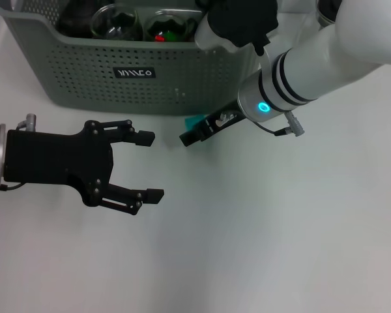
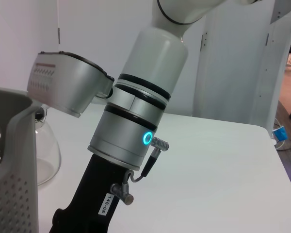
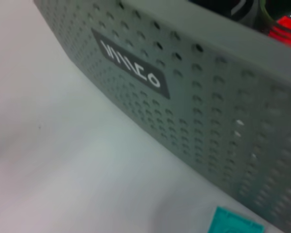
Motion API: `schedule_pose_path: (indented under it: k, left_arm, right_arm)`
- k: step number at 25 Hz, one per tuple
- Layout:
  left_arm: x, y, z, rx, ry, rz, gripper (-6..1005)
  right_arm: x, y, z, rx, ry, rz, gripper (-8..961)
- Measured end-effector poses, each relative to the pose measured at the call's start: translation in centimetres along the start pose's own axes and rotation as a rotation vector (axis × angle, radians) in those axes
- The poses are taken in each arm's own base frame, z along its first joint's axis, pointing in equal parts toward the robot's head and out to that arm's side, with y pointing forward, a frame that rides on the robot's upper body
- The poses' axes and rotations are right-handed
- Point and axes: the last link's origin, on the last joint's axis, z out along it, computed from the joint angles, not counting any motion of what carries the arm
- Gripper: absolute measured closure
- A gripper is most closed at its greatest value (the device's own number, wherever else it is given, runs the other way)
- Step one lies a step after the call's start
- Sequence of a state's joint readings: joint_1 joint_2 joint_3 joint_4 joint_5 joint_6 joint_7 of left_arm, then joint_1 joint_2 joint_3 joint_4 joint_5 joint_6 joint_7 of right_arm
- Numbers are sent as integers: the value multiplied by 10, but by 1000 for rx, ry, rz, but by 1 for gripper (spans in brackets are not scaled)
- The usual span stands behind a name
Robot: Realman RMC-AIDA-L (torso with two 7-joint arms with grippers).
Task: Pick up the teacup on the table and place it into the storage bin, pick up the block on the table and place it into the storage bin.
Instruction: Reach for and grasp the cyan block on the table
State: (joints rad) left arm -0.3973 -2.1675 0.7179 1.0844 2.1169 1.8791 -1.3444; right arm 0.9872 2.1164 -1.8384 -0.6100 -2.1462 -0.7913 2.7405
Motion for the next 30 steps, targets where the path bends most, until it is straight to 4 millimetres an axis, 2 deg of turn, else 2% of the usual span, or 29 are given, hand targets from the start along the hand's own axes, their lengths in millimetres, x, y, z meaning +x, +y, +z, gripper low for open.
schedule_pose_path:
  k: [30]
  left_arm:
    - [2,-1,1,-3,2,14,47]
  right_arm:
    - [3,0,4,18,-10,-20,193]
